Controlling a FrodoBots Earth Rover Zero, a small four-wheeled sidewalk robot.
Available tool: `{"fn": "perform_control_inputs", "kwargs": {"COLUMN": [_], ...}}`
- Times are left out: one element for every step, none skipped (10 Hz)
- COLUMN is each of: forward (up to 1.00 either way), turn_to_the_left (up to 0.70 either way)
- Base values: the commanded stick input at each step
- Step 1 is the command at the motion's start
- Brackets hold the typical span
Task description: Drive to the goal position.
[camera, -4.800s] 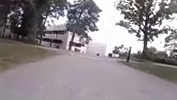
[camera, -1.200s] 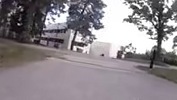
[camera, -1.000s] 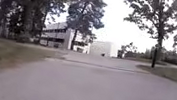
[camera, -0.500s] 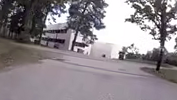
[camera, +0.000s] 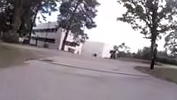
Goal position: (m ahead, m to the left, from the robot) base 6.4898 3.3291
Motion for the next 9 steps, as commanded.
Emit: {"fn": "perform_control_inputs", "kwargs": {"forward": [0.85, 0.85, 0.85, 0.85, 0.85, 0.85, 0.85, 0.85, 0.85], "turn_to_the_left": [0.0, 0.0, 0.0, 0.0, 0.0, 0.0, 0.0, 0.0, 0.0]}}
